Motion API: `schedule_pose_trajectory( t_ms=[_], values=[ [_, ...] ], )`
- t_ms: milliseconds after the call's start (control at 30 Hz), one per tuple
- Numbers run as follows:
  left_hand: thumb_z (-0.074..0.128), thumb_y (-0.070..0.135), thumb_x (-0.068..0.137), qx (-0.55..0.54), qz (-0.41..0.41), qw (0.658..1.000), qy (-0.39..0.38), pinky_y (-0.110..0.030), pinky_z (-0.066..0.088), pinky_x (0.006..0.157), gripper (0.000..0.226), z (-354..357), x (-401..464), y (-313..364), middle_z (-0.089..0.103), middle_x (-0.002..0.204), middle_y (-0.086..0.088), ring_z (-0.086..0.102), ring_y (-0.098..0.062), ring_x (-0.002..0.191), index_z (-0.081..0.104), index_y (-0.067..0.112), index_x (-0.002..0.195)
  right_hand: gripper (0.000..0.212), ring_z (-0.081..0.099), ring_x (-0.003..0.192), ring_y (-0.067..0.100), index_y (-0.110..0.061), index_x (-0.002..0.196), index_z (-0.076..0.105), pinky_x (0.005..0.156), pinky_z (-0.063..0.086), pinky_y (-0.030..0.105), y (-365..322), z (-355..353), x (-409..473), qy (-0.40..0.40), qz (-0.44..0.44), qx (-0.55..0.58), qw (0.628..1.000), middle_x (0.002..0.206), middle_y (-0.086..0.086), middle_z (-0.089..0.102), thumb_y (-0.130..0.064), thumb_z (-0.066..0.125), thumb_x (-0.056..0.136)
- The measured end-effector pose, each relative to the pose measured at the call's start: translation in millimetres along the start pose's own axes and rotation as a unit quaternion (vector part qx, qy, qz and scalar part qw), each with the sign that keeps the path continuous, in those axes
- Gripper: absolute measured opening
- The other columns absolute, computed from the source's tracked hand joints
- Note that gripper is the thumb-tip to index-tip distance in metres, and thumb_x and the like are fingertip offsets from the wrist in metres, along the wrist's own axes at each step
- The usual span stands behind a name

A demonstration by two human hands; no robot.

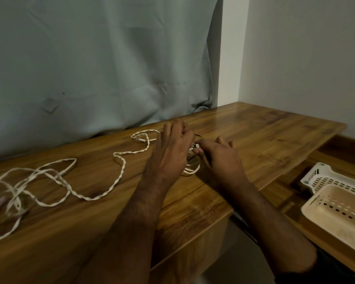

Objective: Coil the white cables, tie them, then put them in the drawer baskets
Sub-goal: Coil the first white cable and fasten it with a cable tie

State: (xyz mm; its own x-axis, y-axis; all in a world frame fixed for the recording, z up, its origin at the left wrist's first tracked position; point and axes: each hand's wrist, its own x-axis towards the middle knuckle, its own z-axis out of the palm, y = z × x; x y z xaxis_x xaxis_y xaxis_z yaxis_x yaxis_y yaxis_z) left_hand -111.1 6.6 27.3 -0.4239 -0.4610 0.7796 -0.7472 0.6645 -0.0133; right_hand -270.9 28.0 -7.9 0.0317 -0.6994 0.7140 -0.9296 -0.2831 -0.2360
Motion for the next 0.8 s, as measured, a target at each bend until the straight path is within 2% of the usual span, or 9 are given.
schedule_pose_trajectory(
  t_ms=[100,200,400,500,600,800],
  values=[
    [0.067,0.004,0.088,-0.012,-0.004,1.0,-0.011,-0.036,0.043,0.074,0.02,2.9,0.2,0.2,0.046,0.116,-0.003,0.04,-0.019,0.103,0.057,0.02,0.095,0.029,0.046,0.085,0.013,-0.031,0.105,0.064,0.08,0.029,0.035,-1.7,-1.8,0.2,0.005,0.012,-0.019,1.0,0.09,-0.011,0.068,-0.047,0.039,0.103],
    [0.066,0.007,0.09,-0.039,-0.035,0.999,-0.007,-0.038,0.046,0.076,0.018,5.0,0.7,1.3,0.043,0.116,0.0,0.041,-0.018,0.104,0.057,0.021,0.095,0.024,0.049,0.083,0.018,-0.028,0.096,0.061,0.079,0.032,0.037,-4.1,-3.6,0.1,0.023,0.027,-0.025,0.999,0.081,-0.008,0.062,-0.042,0.044,0.103],
    [0.062,0.012,0.096,-0.07,-0.053,0.996,-0.004,-0.044,0.052,0.076,0.01,8.4,0.7,2.3,0.04,0.117,0.0,0.041,-0.017,0.106,0.057,0.02,0.098,0.028,0.051,0.082,0.027,-0.028,0.095,0.056,0.072,0.027,0.035,-1.1,-2.3,1.5,0.03,0.041,0.037,0.998,0.08,-0.001,0.061,-0.045,0.034,0.1],
    [0.061,0.015,0.097,-0.065,-0.056,0.996,-0.012,-0.044,0.051,0.077,0.006,9.7,0.2,0.6,0.043,0.117,-0.001,0.042,-0.018,0.105,0.059,0.02,0.101,0.031,0.051,0.082,0.025,-0.027,0.097,0.055,0.068,0.03,0.036,-0.1,-0.6,1.1,0.021,0.04,0.051,0.998,0.082,-0.002,0.062,-0.048,0.033,0.101],
    [0.058,0.021,0.1,-0.064,-0.074,0.995,-0.02,-0.041,0.05,0.079,0.008,10.8,-0.7,-2.3,0.046,0.118,-0.003,0.042,-0.017,0.107,0.063,0.019,0.105,0.03,0.049,0.085,0.018,-0.027,0.106,0.06,0.064,0.041,0.038,1.2,-0.7,0.2,0.015,0.042,0.098,0.994,0.089,-0.007,0.065,-0.048,0.039,0.104],
    [0.049,0.023,0.101,-0.051,-0.103,0.993,-0.032,-0.031,0.039,0.078,0.017,11.8,-0.2,-4.2,0.048,0.12,-0.004,0.043,-0.016,0.107,0.062,0.017,0.108,0.027,0.049,0.095,0.01,-0.03,0.119,0.06,0.072,0.051,0.041,0.7,0.0,-0.6,-0.018,0.039,0.141,0.989,0.1,-0.015,0.066,-0.048,0.046,0.103]
  ],
)
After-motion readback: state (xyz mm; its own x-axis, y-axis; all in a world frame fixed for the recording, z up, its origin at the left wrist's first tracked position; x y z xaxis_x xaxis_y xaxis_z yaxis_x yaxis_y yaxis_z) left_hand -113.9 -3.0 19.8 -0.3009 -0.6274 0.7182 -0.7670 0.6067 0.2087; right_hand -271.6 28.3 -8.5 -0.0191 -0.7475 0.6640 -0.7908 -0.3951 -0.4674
